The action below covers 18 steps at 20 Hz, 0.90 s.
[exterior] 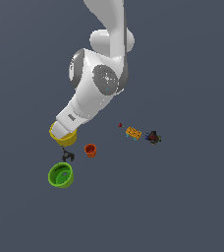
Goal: Pick up a designated object from a clutter of objects.
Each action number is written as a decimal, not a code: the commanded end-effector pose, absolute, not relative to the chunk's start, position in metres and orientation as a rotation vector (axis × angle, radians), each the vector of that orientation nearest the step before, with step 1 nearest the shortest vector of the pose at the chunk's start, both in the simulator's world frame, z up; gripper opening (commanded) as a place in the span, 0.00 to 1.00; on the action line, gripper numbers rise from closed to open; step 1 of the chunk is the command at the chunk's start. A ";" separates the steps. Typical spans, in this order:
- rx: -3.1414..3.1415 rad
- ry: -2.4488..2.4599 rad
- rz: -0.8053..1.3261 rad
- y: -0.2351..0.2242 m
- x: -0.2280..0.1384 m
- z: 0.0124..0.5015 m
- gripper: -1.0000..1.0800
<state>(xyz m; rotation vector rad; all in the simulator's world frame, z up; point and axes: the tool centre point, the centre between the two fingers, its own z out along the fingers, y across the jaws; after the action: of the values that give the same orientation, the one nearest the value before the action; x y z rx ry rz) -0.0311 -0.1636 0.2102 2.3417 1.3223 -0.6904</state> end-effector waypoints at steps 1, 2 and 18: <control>2.343 1.323 -0.687 -0.168 -0.018 0.236 0.00; 2.343 1.323 -0.687 -0.170 -0.013 0.245 0.00; 2.341 1.321 -0.689 -0.191 0.051 0.360 0.00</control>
<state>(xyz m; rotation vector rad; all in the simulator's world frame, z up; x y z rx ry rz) 0.0460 -0.1890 0.3497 2.3416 1.3224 -0.6911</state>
